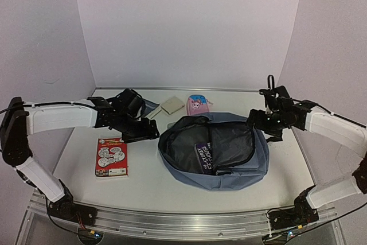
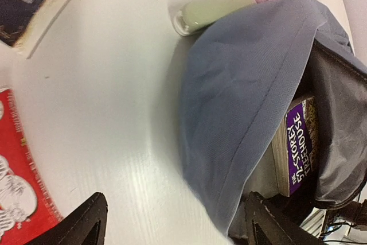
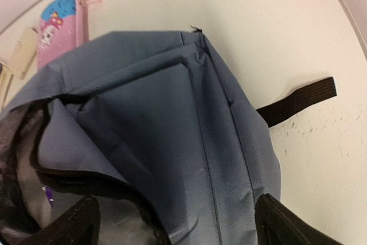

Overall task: Pack the student bag
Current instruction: Move the student bag to the center of the board.

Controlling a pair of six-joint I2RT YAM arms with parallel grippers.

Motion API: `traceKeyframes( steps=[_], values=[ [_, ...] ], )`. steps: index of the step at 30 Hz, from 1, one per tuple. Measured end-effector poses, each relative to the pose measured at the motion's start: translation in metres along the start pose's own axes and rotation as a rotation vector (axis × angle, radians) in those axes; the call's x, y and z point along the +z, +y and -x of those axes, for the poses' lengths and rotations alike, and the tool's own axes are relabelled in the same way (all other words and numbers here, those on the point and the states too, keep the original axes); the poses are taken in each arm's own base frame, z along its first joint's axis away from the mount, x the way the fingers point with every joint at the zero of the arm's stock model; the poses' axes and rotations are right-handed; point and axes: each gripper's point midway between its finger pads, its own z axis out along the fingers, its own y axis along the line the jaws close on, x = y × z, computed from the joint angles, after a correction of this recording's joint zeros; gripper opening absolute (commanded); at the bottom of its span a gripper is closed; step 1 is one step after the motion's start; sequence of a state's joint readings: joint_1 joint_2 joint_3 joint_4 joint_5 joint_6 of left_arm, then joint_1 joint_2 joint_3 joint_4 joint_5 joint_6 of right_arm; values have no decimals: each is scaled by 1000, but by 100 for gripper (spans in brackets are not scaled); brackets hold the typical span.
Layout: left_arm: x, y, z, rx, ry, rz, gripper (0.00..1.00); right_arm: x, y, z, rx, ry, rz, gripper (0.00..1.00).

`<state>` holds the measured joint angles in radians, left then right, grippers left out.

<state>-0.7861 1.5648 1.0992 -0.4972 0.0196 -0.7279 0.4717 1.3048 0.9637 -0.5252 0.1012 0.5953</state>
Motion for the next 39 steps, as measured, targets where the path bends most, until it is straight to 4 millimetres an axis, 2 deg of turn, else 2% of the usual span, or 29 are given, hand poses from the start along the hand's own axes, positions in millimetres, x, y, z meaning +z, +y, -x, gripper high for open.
traceKeyframes(
  steps=[4, 8, 10, 12, 16, 19, 24, 30, 32, 36, 39],
  values=[
    [-48, 35, 23, -76, -92, -8, 89, -42, 9, 26, 16, -117, 90, 98],
    [-82, 88, 42, -215, -195, 8, 91, -71, 25, 41, 20, -174, 202, 98],
    [-86, 124, 37, -309, -218, 40, 91, -76, 33, 42, 16, -175, 245, 98],
    [-82, 154, 25, -407, -223, 57, 91, -77, 39, 40, 9, -159, 279, 98],
    [-59, 207, -21, -609, -167, 94, 91, -80, 50, 37, 1, -139, 339, 98],
    [-50, 217, -37, -672, -136, 104, 91, -81, 56, 35, -2, -129, 373, 98],
    [-43, 221, -30, -697, -160, 96, 90, -76, 59, 27, -6, -104, 399, 98],
    [-24, 226, -34, -703, -115, 100, 84, -76, 61, 26, -8, -97, 415, 98],
    [-19, 227, -37, -703, -98, 103, 76, -76, 62, 26, -9, -96, 420, 98],
    [-14, 228, -35, -679, -90, 98, 52, -72, 64, 24, -11, -83, 421, 98],
    [-9, 229, -33, -664, -72, 106, 42, -67, 65, 22, -12, -68, 419, 98]
  ],
)
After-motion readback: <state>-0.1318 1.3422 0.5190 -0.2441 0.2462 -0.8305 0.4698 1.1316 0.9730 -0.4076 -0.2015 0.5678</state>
